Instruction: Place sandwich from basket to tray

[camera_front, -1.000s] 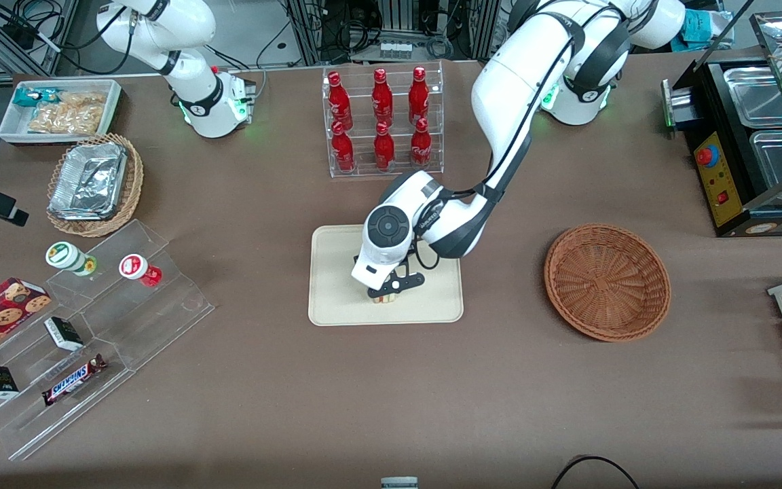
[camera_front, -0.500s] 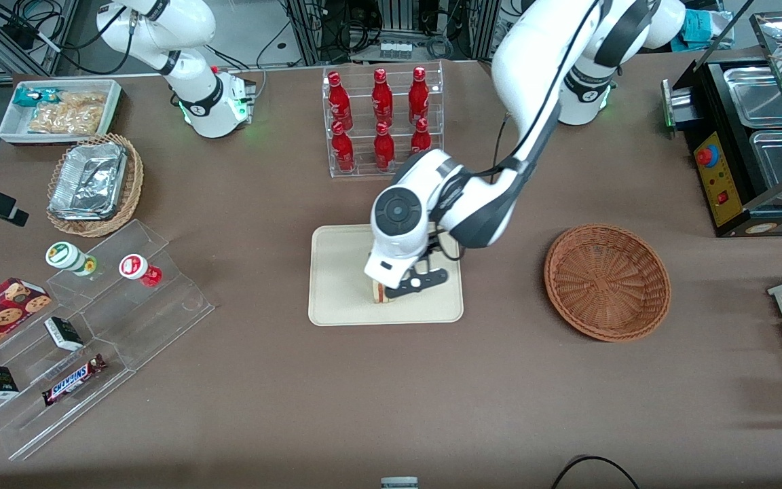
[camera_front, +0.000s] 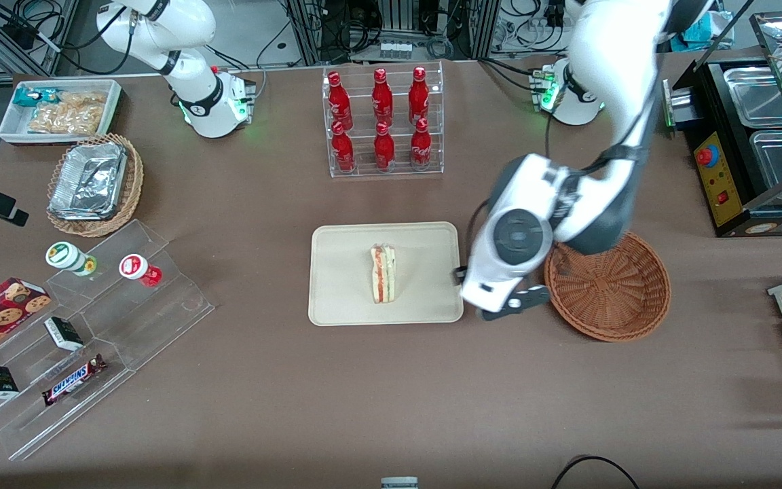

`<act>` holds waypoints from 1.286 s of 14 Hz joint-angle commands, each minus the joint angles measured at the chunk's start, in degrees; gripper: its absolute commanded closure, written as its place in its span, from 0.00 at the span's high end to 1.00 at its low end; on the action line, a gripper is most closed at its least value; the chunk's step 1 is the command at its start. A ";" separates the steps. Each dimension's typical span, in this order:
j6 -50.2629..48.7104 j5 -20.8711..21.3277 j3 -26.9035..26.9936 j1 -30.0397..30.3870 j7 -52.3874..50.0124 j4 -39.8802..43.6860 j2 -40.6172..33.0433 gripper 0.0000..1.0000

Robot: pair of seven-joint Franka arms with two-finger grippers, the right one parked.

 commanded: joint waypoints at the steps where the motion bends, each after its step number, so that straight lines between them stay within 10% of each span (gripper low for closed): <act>1: -0.48 -0.76 -0.57 4.14 10.18 -14.47 -13.88 1.00; 18: -15.51 3.11 -2.41 31.91 42.91 -10.99 -31.67 1.00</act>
